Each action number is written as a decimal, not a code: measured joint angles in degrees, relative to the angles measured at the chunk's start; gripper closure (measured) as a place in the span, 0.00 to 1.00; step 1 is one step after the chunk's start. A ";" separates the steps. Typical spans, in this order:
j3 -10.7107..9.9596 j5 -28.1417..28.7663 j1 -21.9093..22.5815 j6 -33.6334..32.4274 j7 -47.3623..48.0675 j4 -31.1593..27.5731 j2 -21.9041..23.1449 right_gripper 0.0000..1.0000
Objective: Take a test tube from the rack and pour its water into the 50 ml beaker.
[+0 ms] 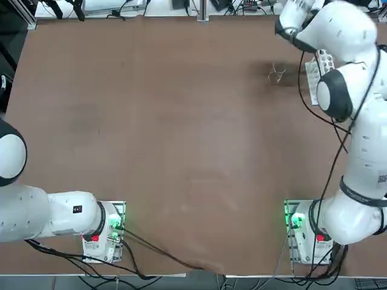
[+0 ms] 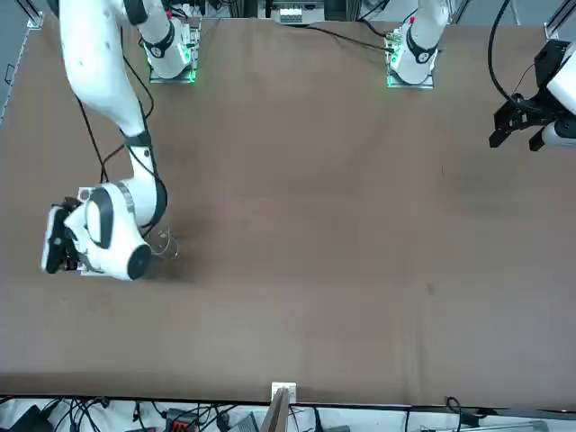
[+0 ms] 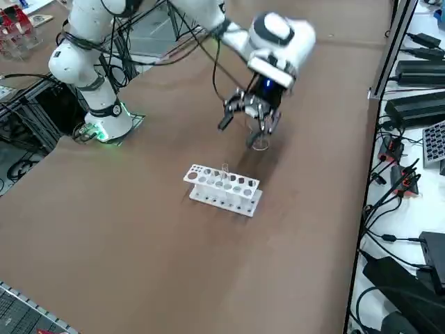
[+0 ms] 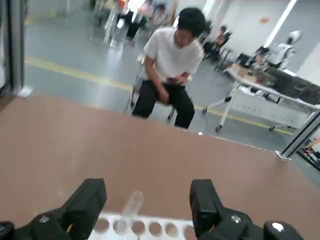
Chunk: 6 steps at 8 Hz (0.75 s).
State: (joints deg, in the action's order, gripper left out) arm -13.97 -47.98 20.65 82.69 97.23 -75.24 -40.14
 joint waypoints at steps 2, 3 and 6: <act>0.03 7.24 0.82 -0.45 -15.81 0.60 4.85 0.00; -0.01 11.05 0.74 -0.52 -24.27 0.73 6.67 0.00; -0.32 21.38 -0.01 -0.95 -46.88 3.66 8.88 0.00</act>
State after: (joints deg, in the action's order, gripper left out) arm -14.29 -26.60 20.64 81.74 50.35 -71.58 -31.26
